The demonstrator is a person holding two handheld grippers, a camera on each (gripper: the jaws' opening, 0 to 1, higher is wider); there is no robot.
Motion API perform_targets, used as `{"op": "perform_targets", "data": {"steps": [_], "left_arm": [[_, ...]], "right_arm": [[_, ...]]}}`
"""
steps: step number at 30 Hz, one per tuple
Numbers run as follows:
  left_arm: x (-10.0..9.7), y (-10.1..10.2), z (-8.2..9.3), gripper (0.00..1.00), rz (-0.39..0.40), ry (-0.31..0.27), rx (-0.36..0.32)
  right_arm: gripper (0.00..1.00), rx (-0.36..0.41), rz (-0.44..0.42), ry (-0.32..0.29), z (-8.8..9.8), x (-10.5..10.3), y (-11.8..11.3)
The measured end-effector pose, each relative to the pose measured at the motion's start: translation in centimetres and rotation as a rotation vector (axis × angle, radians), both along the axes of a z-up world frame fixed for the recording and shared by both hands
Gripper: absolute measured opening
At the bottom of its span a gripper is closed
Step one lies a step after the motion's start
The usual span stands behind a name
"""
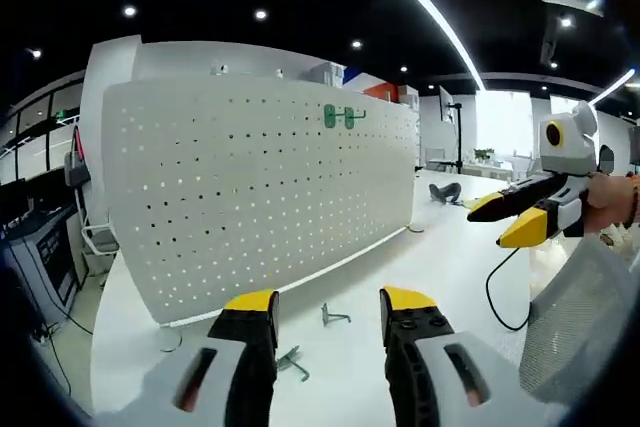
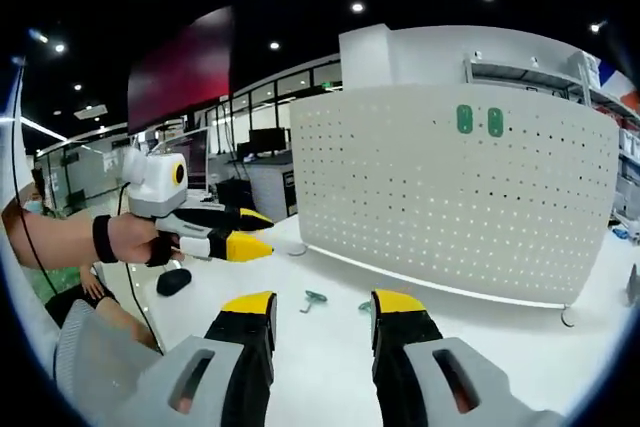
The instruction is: Insert the hook assembly into the mounting plate slot until the hook locks in place.
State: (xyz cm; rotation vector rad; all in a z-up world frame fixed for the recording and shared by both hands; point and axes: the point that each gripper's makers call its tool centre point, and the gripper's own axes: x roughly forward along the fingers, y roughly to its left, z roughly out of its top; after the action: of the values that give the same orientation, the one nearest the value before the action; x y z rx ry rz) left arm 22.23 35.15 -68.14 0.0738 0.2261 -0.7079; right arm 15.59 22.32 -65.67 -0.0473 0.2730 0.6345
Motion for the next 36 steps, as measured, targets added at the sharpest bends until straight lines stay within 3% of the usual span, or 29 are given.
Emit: {"op": "perform_targets", "data": {"steps": [19,36], "left_arm": [[0.4,2.3,-4.6,0.35,0.04,0.1,0.002],[1.2,3.0,-8.8,0.28,0.035,0.198,-0.001]], "right_arm": [[0.38,-0.012,-0.016,0.035,-1.3,-0.6,0.2],[0.38,-0.022,-0.026,0.063,-2.2,-0.6,0.2]]}}
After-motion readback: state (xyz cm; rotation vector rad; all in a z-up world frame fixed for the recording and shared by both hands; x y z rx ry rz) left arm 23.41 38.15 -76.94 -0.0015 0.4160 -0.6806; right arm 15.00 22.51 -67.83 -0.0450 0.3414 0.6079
